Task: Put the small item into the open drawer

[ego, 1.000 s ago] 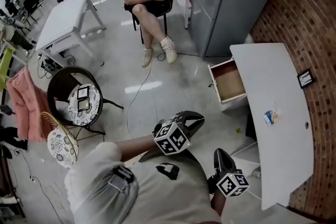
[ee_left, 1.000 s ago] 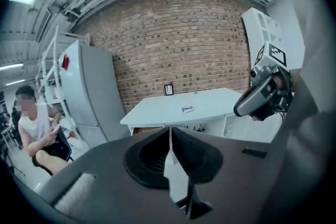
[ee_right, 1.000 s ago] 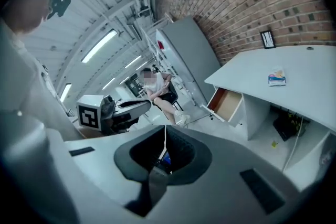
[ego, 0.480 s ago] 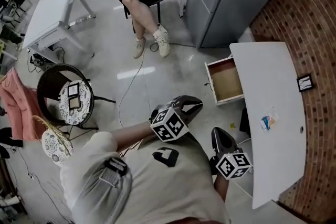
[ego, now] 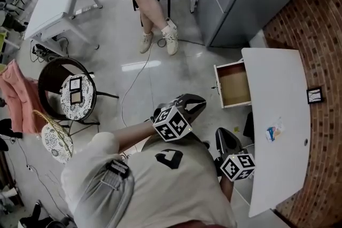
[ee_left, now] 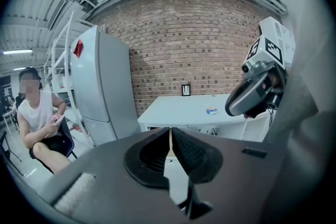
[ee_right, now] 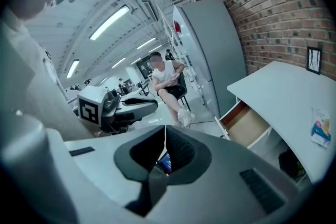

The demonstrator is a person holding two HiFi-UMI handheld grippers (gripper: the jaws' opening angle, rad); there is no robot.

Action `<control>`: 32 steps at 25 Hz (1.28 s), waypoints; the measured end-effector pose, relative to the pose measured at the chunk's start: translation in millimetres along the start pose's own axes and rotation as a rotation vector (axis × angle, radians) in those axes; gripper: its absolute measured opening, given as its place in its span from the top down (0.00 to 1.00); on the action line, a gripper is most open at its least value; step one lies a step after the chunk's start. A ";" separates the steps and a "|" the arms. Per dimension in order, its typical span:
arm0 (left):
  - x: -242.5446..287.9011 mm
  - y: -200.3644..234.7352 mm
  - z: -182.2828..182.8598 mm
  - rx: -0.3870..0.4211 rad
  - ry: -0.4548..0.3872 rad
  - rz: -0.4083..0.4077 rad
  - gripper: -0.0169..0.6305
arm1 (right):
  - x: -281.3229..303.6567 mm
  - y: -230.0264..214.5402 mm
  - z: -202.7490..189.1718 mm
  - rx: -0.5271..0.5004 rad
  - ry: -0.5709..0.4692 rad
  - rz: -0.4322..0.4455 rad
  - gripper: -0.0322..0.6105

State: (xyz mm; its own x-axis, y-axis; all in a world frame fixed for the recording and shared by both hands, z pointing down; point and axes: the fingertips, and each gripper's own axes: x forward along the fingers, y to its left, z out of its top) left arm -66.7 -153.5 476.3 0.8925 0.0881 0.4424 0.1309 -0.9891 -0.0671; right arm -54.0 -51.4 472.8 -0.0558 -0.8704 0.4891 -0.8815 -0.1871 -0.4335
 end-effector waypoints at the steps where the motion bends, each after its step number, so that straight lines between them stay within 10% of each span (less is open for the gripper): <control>1: 1.4 -1.2 0.7 -0.004 -0.001 0.007 0.95 | 0.5 -2.3 1.7 -0.007 0.002 0.008 0.94; 8: 32.4 -12.5 29.2 0.000 0.009 0.076 0.95 | -22.2 -44.9 24.8 -0.039 -0.018 0.052 0.94; 13: 47.6 -22.5 42.1 -0.027 0.038 0.228 0.95 | -24.6 -66.6 39.0 -0.108 0.028 0.247 0.94; 22: -75.6 -64.8 0.8 -0.334 0.129 0.798 0.95 | -11.7 121.7 113.1 -0.348 -0.021 0.968 0.94; 27: -126.4 -110.3 -39.1 -0.508 0.181 1.031 0.95 | -3.1 215.0 111.0 -0.422 -0.057 1.159 0.94; 32: -158.9 -115.3 -61.0 -0.549 0.159 1.045 0.95 | 0.7 277.6 84.5 -0.455 -0.030 1.218 0.94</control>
State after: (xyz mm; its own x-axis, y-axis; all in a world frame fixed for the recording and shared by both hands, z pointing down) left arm -250.0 -60.6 468.3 0.3884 -0.7678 0.5095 -0.8646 -0.4950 -0.0867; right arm -259.1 -142.5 288.8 -0.9229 -0.3810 -0.0549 -0.3508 0.8912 -0.2874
